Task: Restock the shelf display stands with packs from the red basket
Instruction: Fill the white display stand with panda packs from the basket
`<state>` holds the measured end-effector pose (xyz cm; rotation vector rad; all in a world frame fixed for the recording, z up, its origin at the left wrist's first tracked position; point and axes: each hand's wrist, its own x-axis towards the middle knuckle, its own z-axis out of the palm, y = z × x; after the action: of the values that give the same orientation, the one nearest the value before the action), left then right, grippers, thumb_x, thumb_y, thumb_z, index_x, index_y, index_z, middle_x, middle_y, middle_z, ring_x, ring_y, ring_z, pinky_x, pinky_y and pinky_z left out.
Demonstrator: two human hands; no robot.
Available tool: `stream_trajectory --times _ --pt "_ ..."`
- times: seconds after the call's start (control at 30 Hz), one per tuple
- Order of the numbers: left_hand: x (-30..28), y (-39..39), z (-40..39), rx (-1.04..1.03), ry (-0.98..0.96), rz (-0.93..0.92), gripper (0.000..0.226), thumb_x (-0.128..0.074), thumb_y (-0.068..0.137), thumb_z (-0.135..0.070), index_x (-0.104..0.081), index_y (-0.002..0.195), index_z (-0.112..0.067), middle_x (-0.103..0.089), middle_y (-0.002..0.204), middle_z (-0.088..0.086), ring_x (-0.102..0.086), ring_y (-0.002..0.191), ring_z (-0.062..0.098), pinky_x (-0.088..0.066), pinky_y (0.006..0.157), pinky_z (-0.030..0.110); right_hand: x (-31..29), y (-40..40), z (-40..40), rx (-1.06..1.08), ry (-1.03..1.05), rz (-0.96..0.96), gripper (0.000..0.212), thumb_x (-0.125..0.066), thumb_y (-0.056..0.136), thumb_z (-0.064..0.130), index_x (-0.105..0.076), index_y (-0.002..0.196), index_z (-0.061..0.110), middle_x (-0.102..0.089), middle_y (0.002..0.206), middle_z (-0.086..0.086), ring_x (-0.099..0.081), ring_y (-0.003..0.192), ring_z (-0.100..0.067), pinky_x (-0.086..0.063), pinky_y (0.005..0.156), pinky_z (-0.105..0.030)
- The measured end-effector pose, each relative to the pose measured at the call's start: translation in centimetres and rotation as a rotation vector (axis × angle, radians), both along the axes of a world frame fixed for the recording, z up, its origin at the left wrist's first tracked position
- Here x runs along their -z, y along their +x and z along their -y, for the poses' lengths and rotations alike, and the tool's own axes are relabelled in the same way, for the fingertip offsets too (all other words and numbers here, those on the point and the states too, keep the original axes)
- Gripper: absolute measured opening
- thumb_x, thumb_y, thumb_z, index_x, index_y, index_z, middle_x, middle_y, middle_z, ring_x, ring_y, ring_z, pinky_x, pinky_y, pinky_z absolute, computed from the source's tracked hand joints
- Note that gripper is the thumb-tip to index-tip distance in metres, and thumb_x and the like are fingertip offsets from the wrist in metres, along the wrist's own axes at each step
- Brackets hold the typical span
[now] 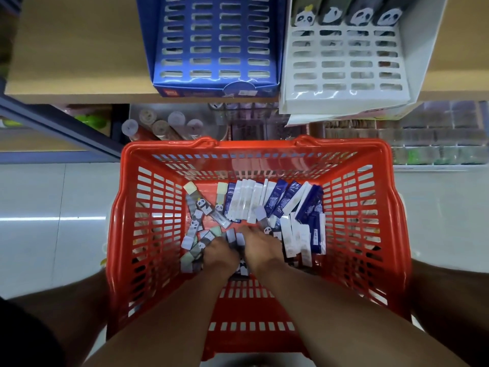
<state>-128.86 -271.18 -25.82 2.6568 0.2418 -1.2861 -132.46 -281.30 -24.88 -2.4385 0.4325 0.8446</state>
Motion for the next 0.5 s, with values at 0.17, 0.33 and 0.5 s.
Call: stream_trajectory --times 0.17,0.33,0.5 --pt "-0.3 -0.2 -0.9 -0.088 -0.069 0.053 0.031 -0.050 0.098 -0.019 -0.057 0.125 -0.005 -0.062 0.128 0.019 -0.059 0.120 0.036 -0.049 0.095 0.040 1.0 0.6 -0.1 -0.019 -0.065 0.046 0.035 -0.039 0.101 0.013 -0.053 0.132 0.023 -0.059 0.130 -0.003 -0.059 0.116 -0.027 -0.044 0.090 -0.022" --pt "-2.2 0.4 -2.2 -0.199 -0.186 0.171 0.007 -0.049 0.099 -0.015 -0.052 0.105 -0.014 -0.066 0.106 0.015 -0.064 0.101 0.034 -0.045 0.076 0.033 -0.1 0.5 -0.2 0.129 0.001 0.009 0.035 -0.050 0.096 0.011 -0.056 0.127 0.026 -0.058 0.126 0.000 -0.059 0.110 -0.026 -0.047 0.084 -0.032" --pt "-4.5 1.3 -3.7 -0.203 -0.316 0.220 0.014 -0.047 0.098 -0.013 -0.055 0.108 -0.019 -0.068 0.100 0.011 -0.068 0.089 0.031 -0.056 0.075 0.035 -2.7 0.7 0.7 0.208 0.140 -0.072 0.016 -0.067 0.090 0.028 -0.057 0.102 0.028 -0.062 0.104 0.001 -0.062 0.091 -0.026 -0.049 0.072 -0.031"
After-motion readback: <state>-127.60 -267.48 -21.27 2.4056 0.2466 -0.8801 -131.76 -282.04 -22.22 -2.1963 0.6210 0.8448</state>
